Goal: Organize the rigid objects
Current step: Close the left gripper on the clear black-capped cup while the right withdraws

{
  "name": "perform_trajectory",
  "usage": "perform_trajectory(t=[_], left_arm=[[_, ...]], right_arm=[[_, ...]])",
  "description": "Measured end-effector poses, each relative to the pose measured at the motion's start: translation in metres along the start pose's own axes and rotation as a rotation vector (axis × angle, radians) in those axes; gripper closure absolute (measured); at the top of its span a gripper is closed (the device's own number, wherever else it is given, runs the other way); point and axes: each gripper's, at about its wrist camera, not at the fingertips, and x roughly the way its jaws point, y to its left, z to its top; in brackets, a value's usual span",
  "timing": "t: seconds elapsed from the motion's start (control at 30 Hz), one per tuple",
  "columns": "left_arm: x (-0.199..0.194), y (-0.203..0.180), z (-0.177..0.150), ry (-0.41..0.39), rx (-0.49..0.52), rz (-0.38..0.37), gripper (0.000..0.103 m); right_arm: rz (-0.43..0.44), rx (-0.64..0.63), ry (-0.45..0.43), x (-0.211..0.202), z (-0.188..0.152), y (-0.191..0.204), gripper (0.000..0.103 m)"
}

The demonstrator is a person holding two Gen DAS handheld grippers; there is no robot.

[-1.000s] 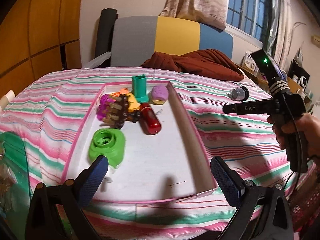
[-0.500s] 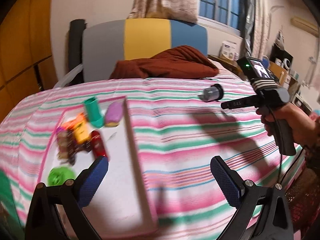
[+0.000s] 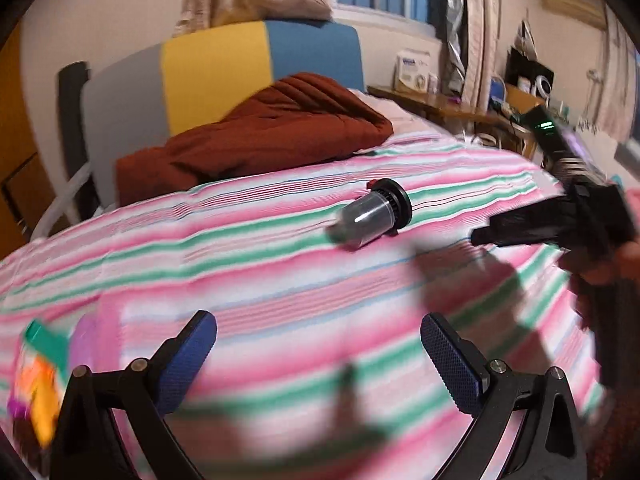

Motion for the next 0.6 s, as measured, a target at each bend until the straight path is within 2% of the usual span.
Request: perform_trajectory(t=[0.17, 0.33, 0.47, 0.6], left_arm=[[0.051, -0.011, 0.034, 0.012, 0.060, -0.007, 0.000], [0.085, -0.014, 0.055, 0.007, 0.081, -0.025, 0.000], [0.100, -0.022, 0.062, -0.002, 0.137, -0.079, 0.000], [0.117, -0.024, 0.067, 0.050, 0.142, -0.149, 0.002]], right_arm=[[0.007, 0.053, 0.014, 0.002, 0.004, -0.007, 0.066], [0.017, 0.054, 0.014, 0.003, 0.007, -0.005, 0.066], [0.033, 0.071, 0.031, 0.006, 0.006, -0.007, 0.066], [0.039, 0.085, 0.047, 0.009, 0.006, -0.009, 0.066]])
